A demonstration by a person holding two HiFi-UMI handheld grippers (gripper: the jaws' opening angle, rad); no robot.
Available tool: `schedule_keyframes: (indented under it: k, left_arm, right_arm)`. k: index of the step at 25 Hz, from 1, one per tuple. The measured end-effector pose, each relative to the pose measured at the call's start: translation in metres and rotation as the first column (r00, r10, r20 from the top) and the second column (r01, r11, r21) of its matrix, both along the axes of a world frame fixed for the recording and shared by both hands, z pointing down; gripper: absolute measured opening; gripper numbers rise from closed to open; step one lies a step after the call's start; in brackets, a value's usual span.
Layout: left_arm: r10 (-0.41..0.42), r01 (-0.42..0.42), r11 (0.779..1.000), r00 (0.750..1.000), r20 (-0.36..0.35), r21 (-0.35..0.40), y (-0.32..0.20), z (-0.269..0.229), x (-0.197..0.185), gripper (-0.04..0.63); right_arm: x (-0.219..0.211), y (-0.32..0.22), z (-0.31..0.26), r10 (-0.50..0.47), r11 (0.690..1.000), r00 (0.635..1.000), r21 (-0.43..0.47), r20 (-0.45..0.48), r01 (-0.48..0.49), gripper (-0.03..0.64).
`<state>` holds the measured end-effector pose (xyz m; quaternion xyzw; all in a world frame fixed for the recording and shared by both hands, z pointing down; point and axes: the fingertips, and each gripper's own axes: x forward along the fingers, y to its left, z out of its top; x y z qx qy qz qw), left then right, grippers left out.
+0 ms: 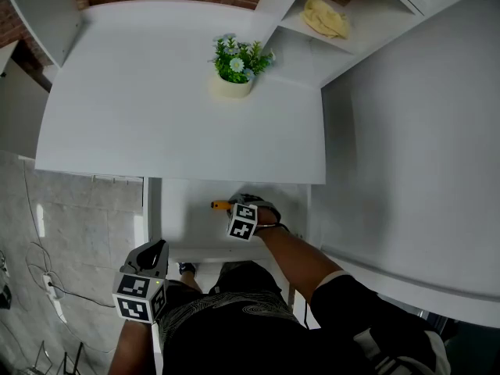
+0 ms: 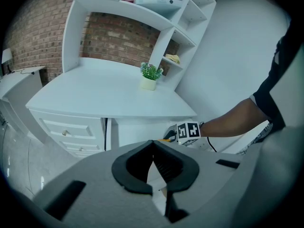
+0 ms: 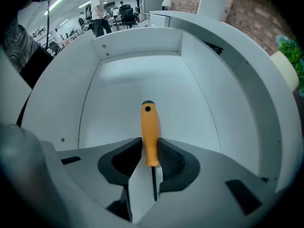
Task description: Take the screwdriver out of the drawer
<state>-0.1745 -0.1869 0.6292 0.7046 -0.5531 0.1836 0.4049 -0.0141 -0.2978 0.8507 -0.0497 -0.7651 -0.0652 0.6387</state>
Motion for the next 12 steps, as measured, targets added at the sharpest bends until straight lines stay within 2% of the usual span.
schedule_keyframes:
  k: [6,12]
  left_arm:
    - [-0.019,0.019,1.0,1.0,0.01,0.013,-0.003,-0.003,-0.01,0.015]
    - [-0.013,0.013,1.0,1.0,0.016,0.027,-0.005,-0.006,-0.016,0.015]
  right_arm:
    - [0.0,0.001,0.0,0.02,1.0,1.0,0.007,-0.024,-0.02,0.094]
    - [0.002,0.0,-0.003,0.111,0.994,0.994,0.005,-0.009,-0.111,0.089]
